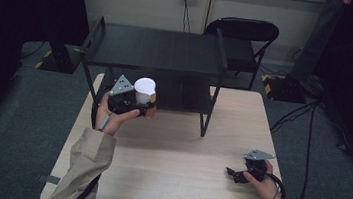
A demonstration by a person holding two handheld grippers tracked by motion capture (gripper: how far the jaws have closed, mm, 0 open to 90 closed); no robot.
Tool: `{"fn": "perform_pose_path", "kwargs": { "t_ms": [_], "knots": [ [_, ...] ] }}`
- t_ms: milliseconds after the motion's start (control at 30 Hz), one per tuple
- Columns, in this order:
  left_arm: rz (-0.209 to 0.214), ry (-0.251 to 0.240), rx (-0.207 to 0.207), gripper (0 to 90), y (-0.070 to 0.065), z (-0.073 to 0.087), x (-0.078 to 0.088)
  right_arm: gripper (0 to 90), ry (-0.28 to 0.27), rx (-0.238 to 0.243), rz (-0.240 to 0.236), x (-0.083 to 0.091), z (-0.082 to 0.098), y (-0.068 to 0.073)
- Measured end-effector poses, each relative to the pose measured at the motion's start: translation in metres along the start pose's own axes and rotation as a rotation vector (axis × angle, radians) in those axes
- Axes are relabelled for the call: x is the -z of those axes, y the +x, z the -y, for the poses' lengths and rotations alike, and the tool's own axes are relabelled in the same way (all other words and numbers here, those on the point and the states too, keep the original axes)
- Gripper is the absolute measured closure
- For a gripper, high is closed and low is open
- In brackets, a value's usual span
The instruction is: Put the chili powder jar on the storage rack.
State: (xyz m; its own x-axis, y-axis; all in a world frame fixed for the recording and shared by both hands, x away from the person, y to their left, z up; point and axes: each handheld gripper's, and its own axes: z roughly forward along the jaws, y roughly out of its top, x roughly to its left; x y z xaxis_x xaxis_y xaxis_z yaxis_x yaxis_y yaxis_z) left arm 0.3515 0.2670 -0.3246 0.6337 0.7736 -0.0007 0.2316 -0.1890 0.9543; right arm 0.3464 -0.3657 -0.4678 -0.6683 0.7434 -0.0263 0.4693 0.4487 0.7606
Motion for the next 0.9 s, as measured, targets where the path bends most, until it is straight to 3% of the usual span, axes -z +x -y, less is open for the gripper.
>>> {"fn": "perform_pose_path", "kwargs": {
  "t_ms": [300, 433, 900],
  "knots": [
    [-0.026, -0.008, 0.012, 30.4, -0.002, -0.007, -0.01, 0.0, -0.001, 0.0, 0.0, 0.0, 0.0, 0.0],
    [-0.039, 0.012, 0.005, 30.4, -0.004, -0.011, -0.016, 0.0, 0.0, 0.0, 0.0, 0.0, 0.0, 0.0],
    [-0.137, -0.012, 0.036, 30.4, -0.016, -0.008, -0.03, 0.0, -0.001, 0.001, 0.0, 0.0, 0.0, 0.0]
  ]
}}
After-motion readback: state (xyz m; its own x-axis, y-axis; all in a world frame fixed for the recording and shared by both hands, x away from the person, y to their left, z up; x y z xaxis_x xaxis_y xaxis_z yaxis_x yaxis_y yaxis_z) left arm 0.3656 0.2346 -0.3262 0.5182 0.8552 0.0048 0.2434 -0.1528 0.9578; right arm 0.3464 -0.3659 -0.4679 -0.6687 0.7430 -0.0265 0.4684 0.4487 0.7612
